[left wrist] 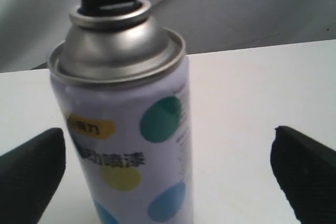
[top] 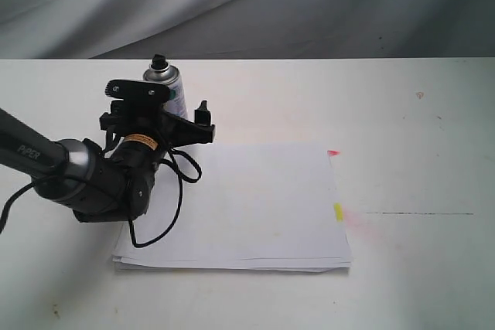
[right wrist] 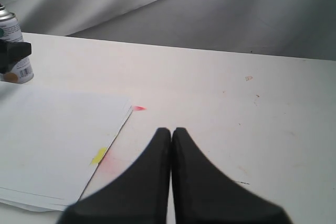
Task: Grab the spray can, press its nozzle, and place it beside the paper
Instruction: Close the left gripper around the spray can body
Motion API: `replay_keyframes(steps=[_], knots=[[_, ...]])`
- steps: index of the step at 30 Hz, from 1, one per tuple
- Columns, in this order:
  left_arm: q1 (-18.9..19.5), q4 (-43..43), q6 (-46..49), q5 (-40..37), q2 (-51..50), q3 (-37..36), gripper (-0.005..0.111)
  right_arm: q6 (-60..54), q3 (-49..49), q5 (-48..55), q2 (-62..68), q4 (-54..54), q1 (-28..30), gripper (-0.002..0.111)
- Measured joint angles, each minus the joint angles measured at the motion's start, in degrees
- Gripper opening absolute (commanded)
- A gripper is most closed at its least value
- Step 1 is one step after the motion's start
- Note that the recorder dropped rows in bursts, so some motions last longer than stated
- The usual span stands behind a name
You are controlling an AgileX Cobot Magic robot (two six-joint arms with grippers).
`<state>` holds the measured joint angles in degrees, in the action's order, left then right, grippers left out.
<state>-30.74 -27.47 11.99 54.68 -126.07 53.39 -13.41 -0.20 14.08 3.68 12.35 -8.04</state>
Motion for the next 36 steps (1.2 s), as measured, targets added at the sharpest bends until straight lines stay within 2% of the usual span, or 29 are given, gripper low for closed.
replay_keyframes(steps=[7,14,25,36], knots=[[3.6,0.4,0.0,-0.4,-0.5,0.6,0.099,0.0,0.0,0.0,0.0,0.0,0.0,0.0],[6.4,5.7,-0.6,-1.4,-0.5,0.7,0.099,0.0,0.0,0.0,0.0,0.0,0.0,0.0],[6.7,8.6,-0.8,-5.3,-3.8,6.6,0.099,0.0,0.0,0.0,0.0,0.0,0.0,0.0],[6.7,11.0,1.7,-5.7,-4.2,6.8,0.099,0.0,0.0,0.0,0.0,0.0,0.0,0.0]])
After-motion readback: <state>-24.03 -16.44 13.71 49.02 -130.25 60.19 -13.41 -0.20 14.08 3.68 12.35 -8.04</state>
